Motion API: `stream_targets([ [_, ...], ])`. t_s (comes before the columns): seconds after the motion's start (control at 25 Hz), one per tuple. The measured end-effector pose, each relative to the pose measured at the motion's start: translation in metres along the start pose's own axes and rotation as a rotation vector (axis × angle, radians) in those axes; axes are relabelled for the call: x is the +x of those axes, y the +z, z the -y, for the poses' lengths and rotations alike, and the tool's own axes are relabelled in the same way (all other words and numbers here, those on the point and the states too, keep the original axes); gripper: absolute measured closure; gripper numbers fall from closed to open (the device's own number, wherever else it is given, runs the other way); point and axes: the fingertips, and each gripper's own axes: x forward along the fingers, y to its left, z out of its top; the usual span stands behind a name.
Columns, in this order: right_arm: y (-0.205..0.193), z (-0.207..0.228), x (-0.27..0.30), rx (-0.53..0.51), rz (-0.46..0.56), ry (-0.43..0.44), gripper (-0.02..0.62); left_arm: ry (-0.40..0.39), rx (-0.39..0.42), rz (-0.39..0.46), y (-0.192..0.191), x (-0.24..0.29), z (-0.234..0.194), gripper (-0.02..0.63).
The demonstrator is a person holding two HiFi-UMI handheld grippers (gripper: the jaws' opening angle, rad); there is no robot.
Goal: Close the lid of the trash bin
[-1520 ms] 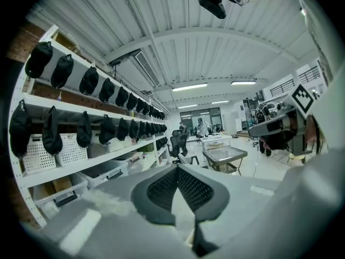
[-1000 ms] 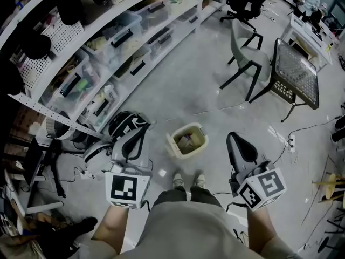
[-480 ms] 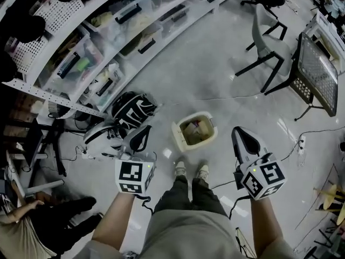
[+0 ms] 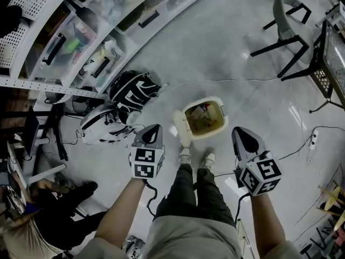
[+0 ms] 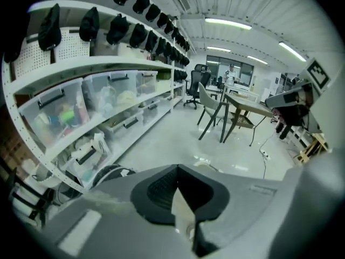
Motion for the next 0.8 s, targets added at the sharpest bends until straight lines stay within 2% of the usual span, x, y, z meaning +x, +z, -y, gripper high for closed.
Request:
stream_targets([
  [0.16, -0.039, 0.019, 0.023, 0.027, -0.050, -0.009, 0.592, -0.009, -0.096, -0.106, -0.053, 0.050, -0.001, 0.603],
  [0.4, -0.095, 0.036, 0.048, 0.067, -0.122, -0.026, 0.592, -0.051, -0.076, -0.207, -0.108, 0.094, 0.007, 0.603],
  [0.56, -0.111, 0.043, 0.053, 0.089, -0.144, -0.039, 0.592, -0.087, -0.071, -0.211, -0.110, 0.106, 0.020, 0.603],
  [0.8, -0.117, 0.053, 0.047, 0.129, -0.148, -0.058, 0.592, -0.190, 0.059, -0.186, -0.094, 0.122, 0.063, 0.604],
])
